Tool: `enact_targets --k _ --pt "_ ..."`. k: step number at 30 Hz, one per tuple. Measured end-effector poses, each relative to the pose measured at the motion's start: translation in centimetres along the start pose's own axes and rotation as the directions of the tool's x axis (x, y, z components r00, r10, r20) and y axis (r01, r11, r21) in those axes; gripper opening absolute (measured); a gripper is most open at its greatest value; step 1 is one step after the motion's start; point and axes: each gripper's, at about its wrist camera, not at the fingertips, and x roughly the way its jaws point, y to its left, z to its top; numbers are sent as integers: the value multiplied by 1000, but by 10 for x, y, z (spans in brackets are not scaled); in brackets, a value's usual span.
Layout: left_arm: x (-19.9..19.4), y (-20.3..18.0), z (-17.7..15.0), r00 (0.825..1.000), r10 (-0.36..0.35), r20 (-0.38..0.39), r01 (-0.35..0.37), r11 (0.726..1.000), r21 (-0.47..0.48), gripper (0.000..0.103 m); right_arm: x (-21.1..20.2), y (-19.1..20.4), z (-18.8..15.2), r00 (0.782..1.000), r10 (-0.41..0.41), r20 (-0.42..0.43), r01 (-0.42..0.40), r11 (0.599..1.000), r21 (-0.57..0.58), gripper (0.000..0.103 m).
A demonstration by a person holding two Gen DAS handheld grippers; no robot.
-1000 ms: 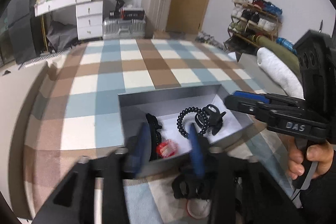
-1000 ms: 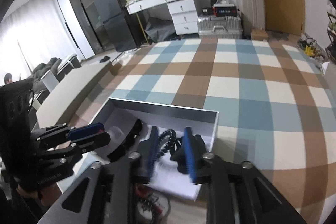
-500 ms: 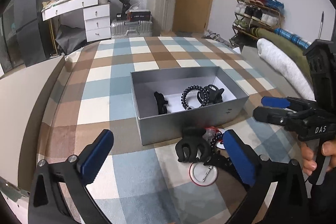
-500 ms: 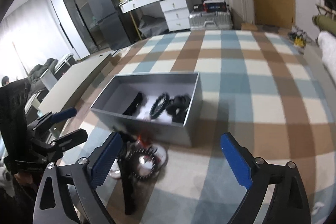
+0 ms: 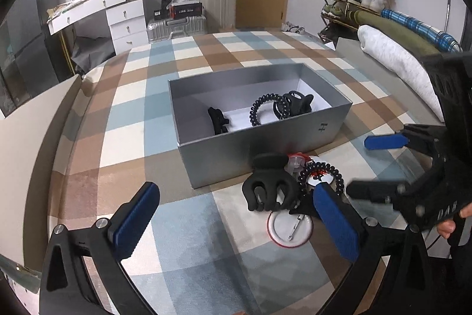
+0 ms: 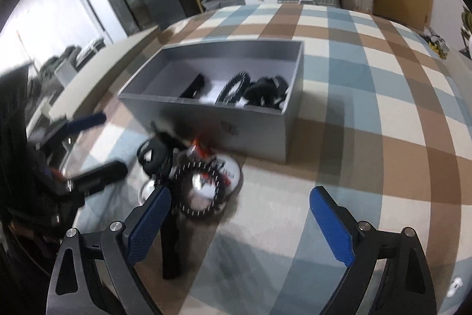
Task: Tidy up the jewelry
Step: 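Reach the right tool to the black spiral hair tie and grasp it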
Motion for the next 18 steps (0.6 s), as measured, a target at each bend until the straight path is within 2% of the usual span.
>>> enact_targets --k 9,15,18 --pt "-4 18 4 999 -11 31 14 996 -86 101 6 27 -6 999 -8 -36 4 993 -121 94" --pt "2 16 2 1000 -13 6 14 997 -82 101 12 27 -5 999 5 -43 -10 993 -119 94" --pt "5 13 0 1000 -16 -10 15 997 -70 101 11 18 -4 1000 7 -29 -9 997 -81 89"
